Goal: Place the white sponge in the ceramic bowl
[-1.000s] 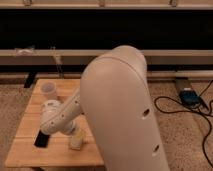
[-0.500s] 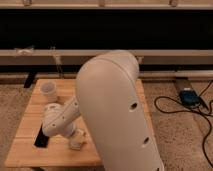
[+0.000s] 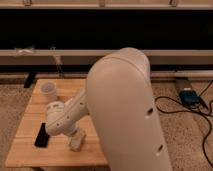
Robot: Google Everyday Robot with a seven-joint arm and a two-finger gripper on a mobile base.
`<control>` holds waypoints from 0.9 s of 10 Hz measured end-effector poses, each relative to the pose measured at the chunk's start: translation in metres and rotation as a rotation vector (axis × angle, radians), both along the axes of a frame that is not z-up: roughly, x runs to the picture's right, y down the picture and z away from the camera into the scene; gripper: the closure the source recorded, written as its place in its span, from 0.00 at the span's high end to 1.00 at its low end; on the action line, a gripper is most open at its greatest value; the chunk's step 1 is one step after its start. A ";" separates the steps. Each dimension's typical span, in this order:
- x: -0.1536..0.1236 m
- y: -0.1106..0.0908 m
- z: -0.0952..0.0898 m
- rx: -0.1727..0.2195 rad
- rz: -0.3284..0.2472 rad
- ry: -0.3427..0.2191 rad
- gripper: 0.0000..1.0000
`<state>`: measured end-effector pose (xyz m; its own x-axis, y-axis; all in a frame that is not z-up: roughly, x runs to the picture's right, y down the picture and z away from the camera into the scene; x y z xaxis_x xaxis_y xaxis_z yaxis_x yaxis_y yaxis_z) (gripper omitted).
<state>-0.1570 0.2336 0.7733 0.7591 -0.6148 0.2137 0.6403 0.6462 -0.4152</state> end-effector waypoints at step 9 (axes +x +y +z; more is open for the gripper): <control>0.097 -0.049 -0.079 0.164 0.236 0.143 0.00</control>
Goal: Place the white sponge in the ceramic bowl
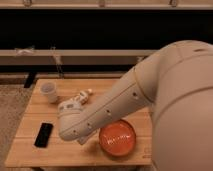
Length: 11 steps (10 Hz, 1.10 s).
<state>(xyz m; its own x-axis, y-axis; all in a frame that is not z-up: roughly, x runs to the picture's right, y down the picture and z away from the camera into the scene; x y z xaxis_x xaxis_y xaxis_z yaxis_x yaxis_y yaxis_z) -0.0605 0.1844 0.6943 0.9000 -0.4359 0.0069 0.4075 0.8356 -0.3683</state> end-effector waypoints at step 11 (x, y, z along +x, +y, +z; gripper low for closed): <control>0.156 0.003 0.024 -0.109 0.394 0.262 0.80</control>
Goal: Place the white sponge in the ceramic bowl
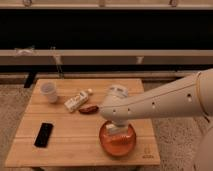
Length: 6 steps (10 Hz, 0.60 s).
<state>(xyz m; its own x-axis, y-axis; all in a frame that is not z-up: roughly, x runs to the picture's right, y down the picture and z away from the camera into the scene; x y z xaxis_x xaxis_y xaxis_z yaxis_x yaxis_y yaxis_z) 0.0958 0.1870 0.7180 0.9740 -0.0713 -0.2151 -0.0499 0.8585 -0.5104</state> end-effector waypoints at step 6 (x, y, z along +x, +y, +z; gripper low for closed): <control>-0.011 0.015 -0.005 -0.026 0.019 -0.035 0.80</control>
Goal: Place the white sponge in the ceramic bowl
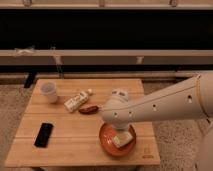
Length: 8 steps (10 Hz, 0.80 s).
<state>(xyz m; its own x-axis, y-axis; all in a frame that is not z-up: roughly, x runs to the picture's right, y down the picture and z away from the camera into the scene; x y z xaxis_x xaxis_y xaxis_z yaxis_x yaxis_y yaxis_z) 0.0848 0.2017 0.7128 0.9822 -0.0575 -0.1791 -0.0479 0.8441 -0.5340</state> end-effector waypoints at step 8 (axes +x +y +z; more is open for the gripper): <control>-0.042 -0.045 -0.040 0.056 -0.003 -0.085 0.80</control>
